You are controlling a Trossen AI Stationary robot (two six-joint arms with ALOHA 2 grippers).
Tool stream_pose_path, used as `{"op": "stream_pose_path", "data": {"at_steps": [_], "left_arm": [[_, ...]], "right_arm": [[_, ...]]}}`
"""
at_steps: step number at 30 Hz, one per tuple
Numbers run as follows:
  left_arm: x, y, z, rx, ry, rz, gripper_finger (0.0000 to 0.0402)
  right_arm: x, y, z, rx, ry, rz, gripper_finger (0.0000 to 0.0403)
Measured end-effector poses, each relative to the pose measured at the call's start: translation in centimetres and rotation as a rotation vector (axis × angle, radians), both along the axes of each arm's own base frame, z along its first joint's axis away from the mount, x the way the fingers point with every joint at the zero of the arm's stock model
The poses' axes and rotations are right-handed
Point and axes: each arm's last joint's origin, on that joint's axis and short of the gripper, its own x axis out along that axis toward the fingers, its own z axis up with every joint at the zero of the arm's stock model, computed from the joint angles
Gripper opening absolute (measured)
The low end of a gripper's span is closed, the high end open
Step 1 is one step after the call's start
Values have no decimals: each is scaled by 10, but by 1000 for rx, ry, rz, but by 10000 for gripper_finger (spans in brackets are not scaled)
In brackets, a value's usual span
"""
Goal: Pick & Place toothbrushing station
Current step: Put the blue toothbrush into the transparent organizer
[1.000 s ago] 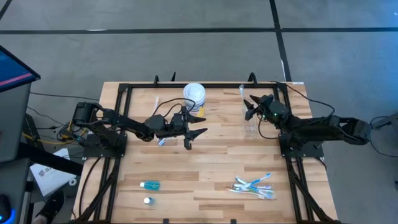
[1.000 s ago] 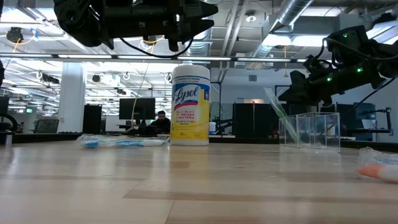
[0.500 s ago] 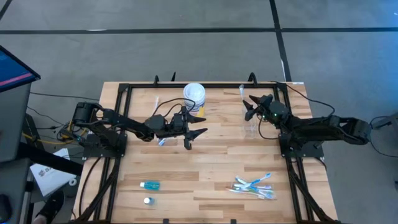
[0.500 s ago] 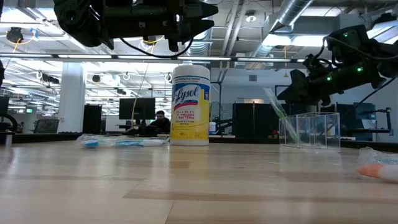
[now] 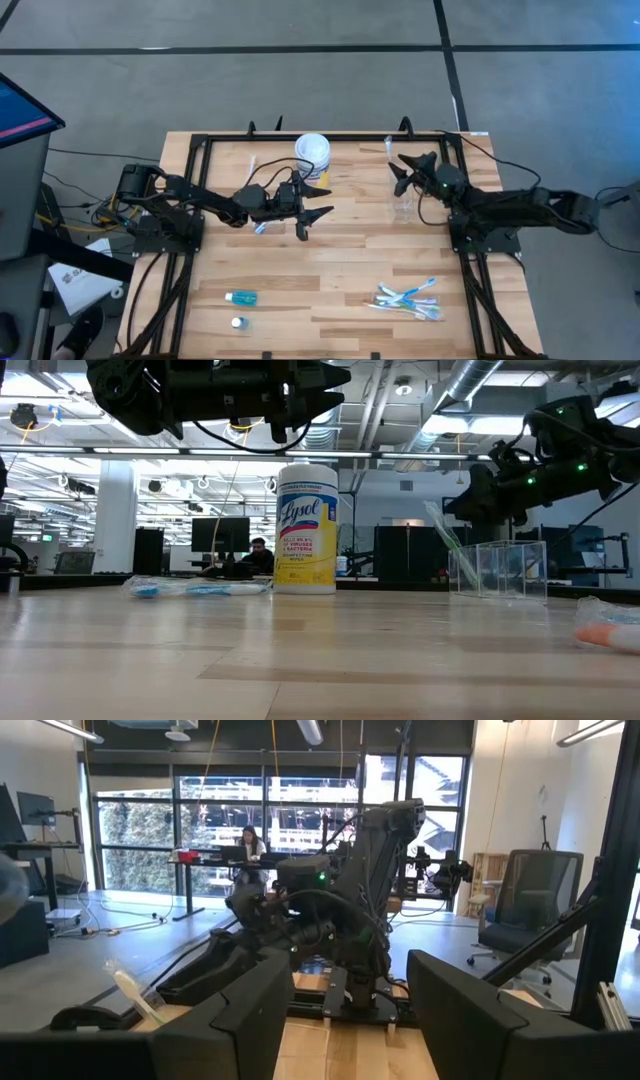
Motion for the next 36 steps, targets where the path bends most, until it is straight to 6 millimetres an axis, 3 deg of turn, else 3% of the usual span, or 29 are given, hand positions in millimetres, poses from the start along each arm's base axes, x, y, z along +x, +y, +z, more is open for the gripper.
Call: {"op": "stream_pose_path", "data": {"at_steps": [19,36], "left_arm": [[0,0,-1,0,6,0,197],[0,0,-1,0,9,0,197]], "right_arm": [[12,34,9,-75,-12,237,196],[22,82,6,-36,-16,765,187]]}}
